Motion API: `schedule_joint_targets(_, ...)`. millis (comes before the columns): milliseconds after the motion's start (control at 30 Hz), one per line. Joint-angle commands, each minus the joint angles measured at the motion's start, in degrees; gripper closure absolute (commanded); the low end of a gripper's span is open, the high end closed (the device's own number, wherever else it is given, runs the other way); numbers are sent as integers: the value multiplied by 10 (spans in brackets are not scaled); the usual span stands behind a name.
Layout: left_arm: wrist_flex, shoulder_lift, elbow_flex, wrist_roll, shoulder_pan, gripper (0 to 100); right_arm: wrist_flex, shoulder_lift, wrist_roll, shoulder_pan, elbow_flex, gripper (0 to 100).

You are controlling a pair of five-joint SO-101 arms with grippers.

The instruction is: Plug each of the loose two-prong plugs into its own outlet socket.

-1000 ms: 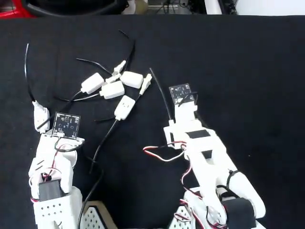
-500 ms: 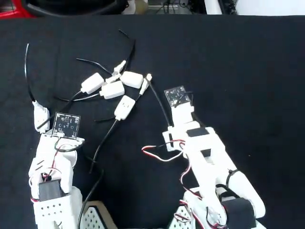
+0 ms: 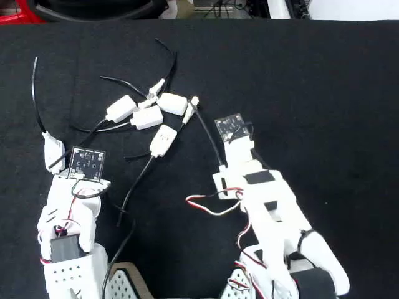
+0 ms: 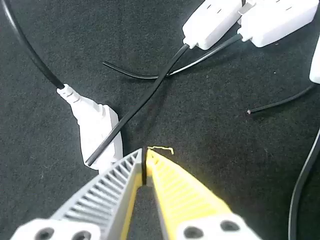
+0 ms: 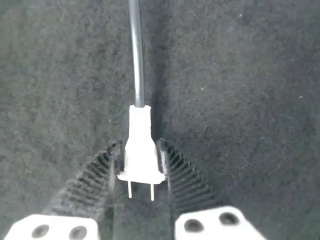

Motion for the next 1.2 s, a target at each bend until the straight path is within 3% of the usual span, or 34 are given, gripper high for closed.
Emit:
schedule_joint_targets(0, -8, -3, 11, -1, 5, 964, -13, -18, 4, -9, -2, 987)
schedule_joint_targets(67, 12, -4, 3, -10, 5, 963, -13, -18, 17, -9, -2, 987)
schedule_joint_targets(167, 27, -2, -61, -80, 7, 963, -13, -18, 31, -9, -1, 987)
schedule_joint_targets(267, 96, 4, -183, -98, 24, 953, -14, -17, 30, -7, -5, 987)
schedule_joint_targets(333, 127, 35, -282, -98, 50, 887, -15, -17, 22, -7, -5, 987)
schedule_joint_targets(433, 129, 171, -385, -76, 84, 810, -25, -17, 15, -6, -3, 987)
schedule_joint_targets(567, 131, 440, -507, -107, 115, 847, -26, -17, 18, -6, -3, 987)
schedule_joint_targets(800, 131, 825, -733, -173, 116, 823, -26, -17, 18, -6, -2, 987)
schedule_joint_targets(1167, 113, 1090, -962, -222, 118, 827, -30, -17, 18, -6, -2, 987)
